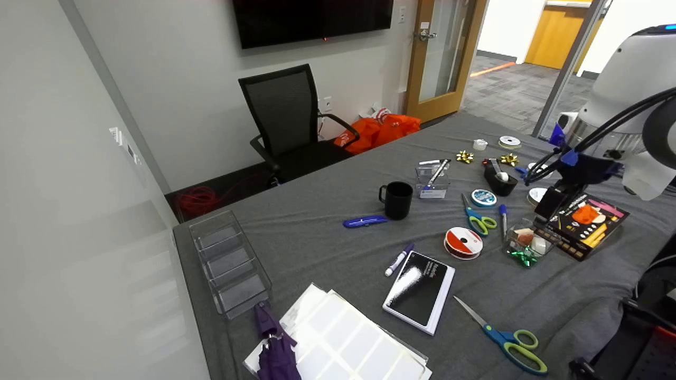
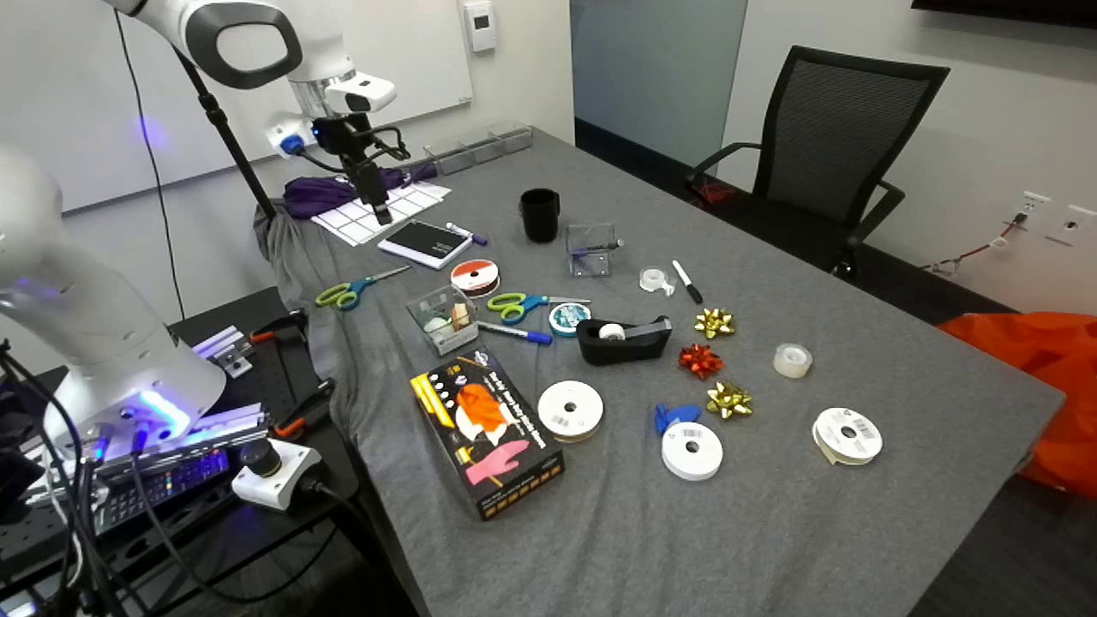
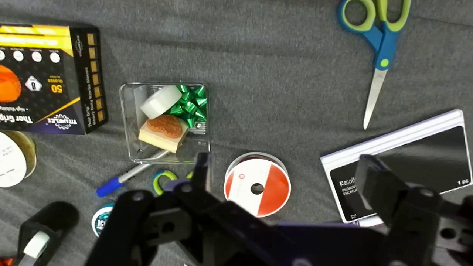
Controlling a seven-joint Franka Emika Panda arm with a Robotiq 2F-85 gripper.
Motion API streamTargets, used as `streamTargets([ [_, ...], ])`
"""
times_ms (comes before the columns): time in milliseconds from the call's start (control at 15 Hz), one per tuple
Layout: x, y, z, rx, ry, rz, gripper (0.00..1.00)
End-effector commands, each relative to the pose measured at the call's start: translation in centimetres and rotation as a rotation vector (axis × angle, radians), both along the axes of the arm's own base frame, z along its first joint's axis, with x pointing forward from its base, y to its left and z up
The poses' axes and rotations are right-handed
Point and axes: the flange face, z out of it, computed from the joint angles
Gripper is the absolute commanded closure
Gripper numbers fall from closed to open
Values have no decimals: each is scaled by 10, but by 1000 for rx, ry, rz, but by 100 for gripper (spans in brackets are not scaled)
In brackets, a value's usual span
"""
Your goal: Pick up the clear case on the left side of the black box and put it on the black object on the left
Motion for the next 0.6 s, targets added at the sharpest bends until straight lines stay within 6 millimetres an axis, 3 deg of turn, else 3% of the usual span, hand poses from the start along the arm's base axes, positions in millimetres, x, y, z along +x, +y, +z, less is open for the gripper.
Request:
streamTargets([
  [0, 4, -23, -17, 14, -30, 82, 0],
  [133, 6, -32, -22, 1, -50, 138, 0],
  [200, 6, -22, -13, 12, -33, 88, 0],
  [533, 7, -22, -13, 12, -37, 92, 0],
])
